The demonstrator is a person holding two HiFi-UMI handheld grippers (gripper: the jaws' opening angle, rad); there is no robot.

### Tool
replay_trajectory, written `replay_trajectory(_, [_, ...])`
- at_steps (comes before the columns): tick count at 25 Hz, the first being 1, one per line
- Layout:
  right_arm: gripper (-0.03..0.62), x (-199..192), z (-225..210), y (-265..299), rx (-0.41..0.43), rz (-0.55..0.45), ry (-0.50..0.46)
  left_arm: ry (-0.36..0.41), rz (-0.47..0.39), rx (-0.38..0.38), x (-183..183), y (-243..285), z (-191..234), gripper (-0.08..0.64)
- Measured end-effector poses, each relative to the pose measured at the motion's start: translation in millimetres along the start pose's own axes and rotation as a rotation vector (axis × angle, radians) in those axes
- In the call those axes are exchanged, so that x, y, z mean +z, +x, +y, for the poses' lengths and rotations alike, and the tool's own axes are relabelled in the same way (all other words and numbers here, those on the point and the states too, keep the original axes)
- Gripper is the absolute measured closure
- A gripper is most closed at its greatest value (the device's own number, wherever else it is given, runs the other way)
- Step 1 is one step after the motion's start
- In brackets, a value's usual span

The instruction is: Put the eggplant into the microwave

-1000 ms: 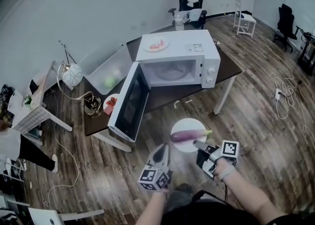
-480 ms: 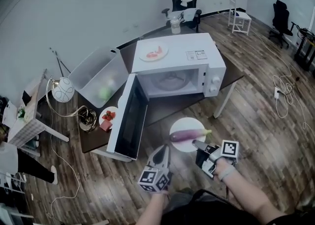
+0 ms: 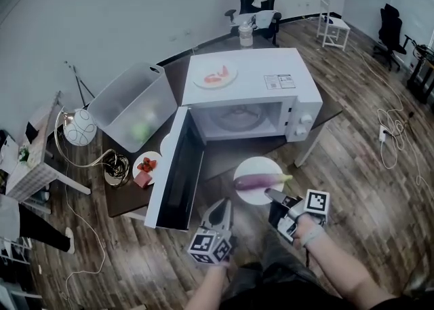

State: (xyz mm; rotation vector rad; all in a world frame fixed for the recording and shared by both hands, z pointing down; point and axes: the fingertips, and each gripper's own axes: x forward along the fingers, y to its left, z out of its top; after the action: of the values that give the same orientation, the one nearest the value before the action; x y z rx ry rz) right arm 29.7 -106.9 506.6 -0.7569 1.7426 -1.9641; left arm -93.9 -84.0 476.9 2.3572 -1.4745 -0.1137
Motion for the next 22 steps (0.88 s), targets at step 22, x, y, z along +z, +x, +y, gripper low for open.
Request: replay_trajectory(22, [0.569, 76, 11, 85, 0.017, 0.064, -0.007, 0.015, -0.024, 0.043, 15, 94, 50, 0.568])
